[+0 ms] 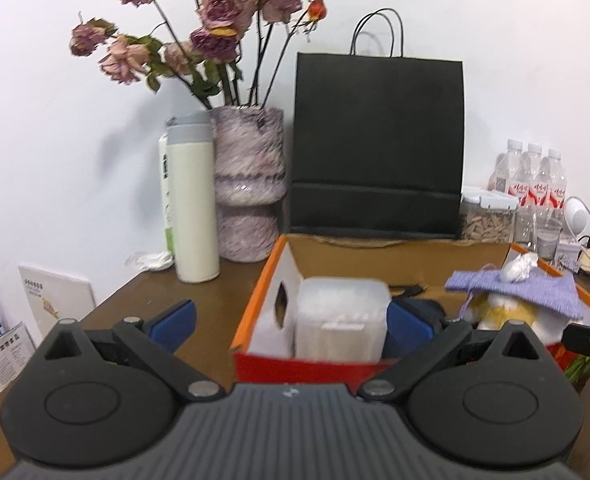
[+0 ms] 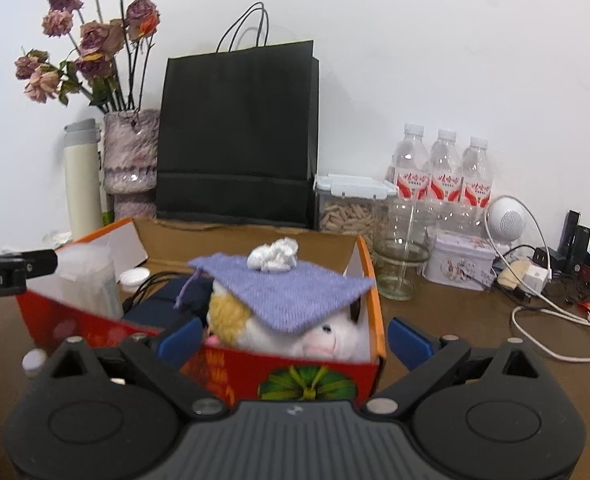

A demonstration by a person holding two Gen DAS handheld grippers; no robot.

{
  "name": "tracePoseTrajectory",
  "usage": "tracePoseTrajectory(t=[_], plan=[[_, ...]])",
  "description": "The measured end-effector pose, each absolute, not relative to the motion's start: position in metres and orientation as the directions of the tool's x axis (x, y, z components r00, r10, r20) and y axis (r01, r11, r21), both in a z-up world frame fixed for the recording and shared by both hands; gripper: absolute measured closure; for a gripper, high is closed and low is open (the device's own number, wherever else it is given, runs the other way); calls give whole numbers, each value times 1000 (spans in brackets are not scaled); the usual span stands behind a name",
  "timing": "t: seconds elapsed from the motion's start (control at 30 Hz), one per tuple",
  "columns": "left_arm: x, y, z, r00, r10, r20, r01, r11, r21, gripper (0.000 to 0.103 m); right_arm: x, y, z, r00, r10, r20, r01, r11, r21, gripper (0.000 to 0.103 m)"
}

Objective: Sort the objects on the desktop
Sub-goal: 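Grasp a smooth white cap with the left gripper while the right grasps a ridged white cap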

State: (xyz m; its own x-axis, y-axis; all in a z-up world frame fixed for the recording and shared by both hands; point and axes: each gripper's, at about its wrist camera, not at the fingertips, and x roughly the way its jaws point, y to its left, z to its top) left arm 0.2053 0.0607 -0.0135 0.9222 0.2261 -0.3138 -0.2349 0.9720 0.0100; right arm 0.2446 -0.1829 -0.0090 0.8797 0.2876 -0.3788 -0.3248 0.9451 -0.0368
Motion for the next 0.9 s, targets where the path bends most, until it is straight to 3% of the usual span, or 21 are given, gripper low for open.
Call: tracePoseTrajectory(t=[0.23, 0.5, 0.9], plan=[[187, 75, -24, 884, 240, -402, -249, 968, 29, 0, 220, -183, -19, 863, 287, -415, -343, 937, -67, 3], [194, 79, -49, 795, 189, -576, -196, 979, 50, 0, 222, -175, -38, 776, 292, -559, -351, 936, 2, 3], [202, 88, -59, 751, 152, -643, -188, 982, 14, 0, 241, -151, -47, 719, 292, -631, -350, 936, 34, 5]])
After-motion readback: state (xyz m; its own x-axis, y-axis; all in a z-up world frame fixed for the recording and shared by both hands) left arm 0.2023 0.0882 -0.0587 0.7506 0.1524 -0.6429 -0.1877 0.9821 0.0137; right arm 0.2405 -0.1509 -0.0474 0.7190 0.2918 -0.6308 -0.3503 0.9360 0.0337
